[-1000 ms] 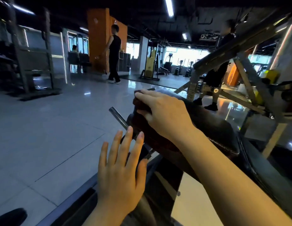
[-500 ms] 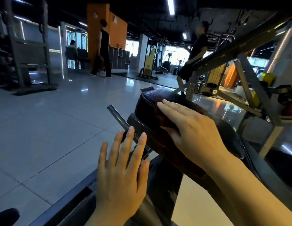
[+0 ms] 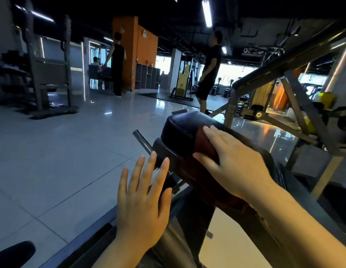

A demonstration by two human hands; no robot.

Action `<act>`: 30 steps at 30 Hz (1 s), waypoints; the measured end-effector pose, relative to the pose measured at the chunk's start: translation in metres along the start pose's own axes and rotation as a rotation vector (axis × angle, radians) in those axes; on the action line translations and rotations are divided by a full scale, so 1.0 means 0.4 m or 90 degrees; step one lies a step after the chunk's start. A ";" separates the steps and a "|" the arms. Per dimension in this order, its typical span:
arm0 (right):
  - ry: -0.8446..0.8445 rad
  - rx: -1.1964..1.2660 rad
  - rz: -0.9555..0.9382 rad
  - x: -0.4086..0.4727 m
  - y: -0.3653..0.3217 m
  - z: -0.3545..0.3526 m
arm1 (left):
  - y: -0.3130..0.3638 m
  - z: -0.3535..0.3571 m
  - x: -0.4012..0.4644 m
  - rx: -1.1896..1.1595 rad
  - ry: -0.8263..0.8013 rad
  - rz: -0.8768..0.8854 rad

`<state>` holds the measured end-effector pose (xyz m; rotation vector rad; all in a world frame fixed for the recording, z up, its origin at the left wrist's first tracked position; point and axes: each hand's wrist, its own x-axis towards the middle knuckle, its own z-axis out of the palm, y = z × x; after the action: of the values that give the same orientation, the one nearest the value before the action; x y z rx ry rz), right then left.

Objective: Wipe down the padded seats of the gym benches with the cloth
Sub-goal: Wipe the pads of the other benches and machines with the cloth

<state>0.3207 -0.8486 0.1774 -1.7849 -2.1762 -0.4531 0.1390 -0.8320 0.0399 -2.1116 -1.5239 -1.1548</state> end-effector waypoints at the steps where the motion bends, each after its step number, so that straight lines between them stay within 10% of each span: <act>1: -0.024 -0.004 0.028 -0.028 0.016 -0.009 | 0.001 0.001 0.002 -0.004 0.003 -0.001; 11: -0.062 0.102 0.020 0.231 -0.090 0.021 | 0.001 0.001 0.012 0.004 0.022 0.032; 20: -0.210 0.255 0.202 0.343 0.170 0.070 | -0.001 0.000 0.005 0.010 0.025 0.039; 30: -0.147 0.224 -0.083 0.175 0.051 0.003 | 0.002 -0.001 0.005 0.001 0.040 0.072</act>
<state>0.3272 -0.7820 0.2067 -1.5729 -2.3544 0.1146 0.1399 -0.8313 0.0418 -2.1109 -1.3591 -1.1683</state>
